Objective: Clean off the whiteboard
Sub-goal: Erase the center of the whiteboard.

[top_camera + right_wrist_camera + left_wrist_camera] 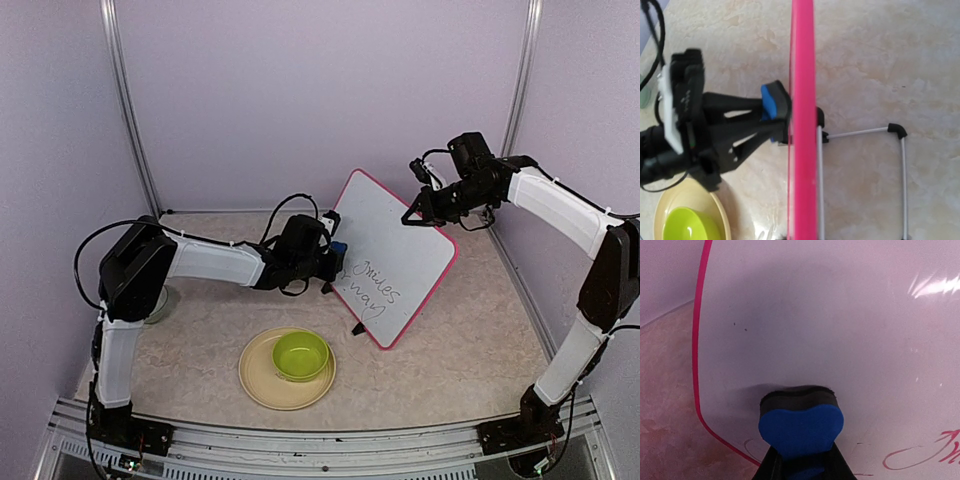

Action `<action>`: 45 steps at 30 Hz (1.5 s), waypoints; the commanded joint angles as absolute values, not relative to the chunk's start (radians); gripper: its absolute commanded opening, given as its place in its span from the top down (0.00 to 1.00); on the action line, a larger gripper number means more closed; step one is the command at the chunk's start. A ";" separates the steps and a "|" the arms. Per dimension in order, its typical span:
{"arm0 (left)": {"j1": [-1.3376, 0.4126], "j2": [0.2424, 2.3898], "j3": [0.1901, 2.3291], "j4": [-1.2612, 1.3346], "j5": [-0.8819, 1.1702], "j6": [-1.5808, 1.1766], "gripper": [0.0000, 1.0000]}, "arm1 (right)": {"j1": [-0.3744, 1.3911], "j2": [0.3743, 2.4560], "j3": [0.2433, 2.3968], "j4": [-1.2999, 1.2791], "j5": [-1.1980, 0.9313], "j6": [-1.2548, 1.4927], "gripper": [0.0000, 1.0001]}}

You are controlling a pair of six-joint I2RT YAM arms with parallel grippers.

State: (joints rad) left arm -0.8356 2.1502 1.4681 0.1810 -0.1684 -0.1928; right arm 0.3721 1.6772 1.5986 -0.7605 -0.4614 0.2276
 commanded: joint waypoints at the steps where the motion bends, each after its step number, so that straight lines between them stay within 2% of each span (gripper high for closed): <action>1: -0.836 2.200 1.519 0.125 -0.195 -0.188 0.99 | 0.390 1.691 1.578 -0.803 -0.405 0.117 1.00; 18: -0.959 2.164 1.480 0.230 -0.069 -0.175 0.98 | 0.389 1.692 1.577 -0.802 -0.405 0.117 1.00; 34: -1.056 2.136 1.494 0.233 -0.036 -0.172 0.98 | 0.389 1.691 1.574 -0.801 -0.404 0.117 1.00; 39: -0.997 2.100 1.488 0.201 -0.156 -0.207 0.99 | 0.388 1.687 1.572 -0.803 -0.397 0.115 1.00; 45: -0.855 2.001 1.416 0.246 -0.118 -0.223 0.98 | 0.389 1.686 1.570 -0.800 -0.399 0.115 1.00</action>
